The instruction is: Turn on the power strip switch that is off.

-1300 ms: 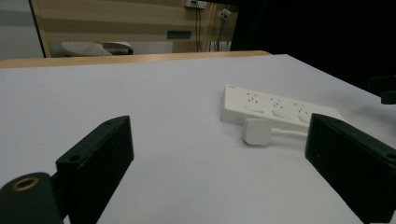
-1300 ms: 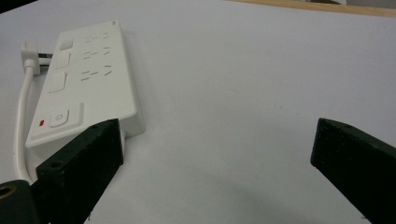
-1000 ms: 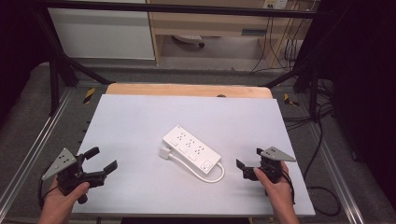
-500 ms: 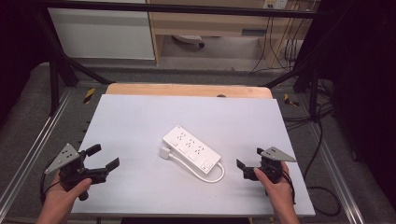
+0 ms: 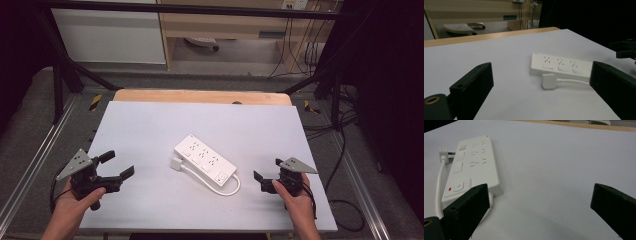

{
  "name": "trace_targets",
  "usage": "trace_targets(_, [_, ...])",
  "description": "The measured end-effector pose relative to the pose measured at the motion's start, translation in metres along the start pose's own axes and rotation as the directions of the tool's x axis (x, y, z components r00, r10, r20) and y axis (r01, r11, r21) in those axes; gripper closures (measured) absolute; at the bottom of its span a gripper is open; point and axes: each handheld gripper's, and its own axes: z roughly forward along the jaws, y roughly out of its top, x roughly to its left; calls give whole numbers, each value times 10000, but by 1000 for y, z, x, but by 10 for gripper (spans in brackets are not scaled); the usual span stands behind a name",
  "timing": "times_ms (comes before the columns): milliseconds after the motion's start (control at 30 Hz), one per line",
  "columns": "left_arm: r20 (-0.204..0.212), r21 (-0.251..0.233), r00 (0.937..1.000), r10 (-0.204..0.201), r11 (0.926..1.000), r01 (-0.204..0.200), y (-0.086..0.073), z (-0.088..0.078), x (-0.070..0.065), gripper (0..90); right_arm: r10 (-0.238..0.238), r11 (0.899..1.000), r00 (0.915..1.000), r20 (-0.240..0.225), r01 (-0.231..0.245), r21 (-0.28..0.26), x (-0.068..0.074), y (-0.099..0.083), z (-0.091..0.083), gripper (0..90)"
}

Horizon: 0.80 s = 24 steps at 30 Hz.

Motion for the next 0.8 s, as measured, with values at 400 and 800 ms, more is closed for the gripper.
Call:
trace_targets(400, [432, 261, 9989, 184, 9995, -195, 8, 22, -10, 53, 9, 10000, 10000, -2, -9, -36, -1, 0, -1, 27])
trace_targets(800, [632, 408, 9973, 375, 9984, -402, 13, 47, -21, 56, 11, 10000, 10000, -7, -11, -59, -2, 0, -2, 27])
